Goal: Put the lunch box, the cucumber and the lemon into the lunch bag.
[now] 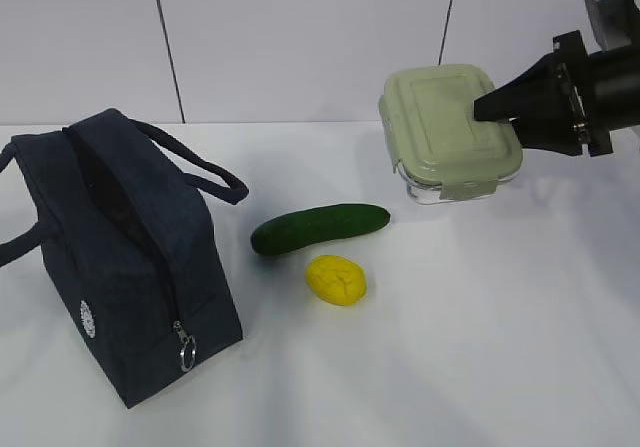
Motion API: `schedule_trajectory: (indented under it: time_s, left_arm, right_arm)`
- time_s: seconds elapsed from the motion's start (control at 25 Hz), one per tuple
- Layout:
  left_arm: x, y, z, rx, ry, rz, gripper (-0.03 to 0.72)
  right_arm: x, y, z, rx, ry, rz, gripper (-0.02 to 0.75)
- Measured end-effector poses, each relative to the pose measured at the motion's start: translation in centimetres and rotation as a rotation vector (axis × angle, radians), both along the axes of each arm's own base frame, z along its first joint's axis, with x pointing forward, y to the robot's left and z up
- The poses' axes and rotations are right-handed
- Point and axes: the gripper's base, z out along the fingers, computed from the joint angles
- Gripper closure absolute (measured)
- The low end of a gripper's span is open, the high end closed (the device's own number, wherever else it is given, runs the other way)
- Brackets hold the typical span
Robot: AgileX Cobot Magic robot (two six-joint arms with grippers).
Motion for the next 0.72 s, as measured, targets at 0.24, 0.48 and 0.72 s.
schedule_trajectory:
  time_s: [0.24, 0.48, 0.72]
  left_arm:
    - [3.4, -0.2, 0.2, -0.040, 0.033, 0.047, 0.291]
    - [6.9, -0.3, 0.6, -0.021, 0.073, 0.040, 0.200]
    - [9.8, -0.5, -1.2, -0.031, 0.170, 0.045, 0.153]
  right_arm:
    - [-0.2, 2.2, 0.4, 0.026, 0.001, 0.046, 0.377]
    - [-0.3, 4.0, 0.5, 0.036, 0.000, 0.093, 0.377]
    - [-0.4, 5.2, 0.9, 0.066, -0.008, 0.108, 0.377]
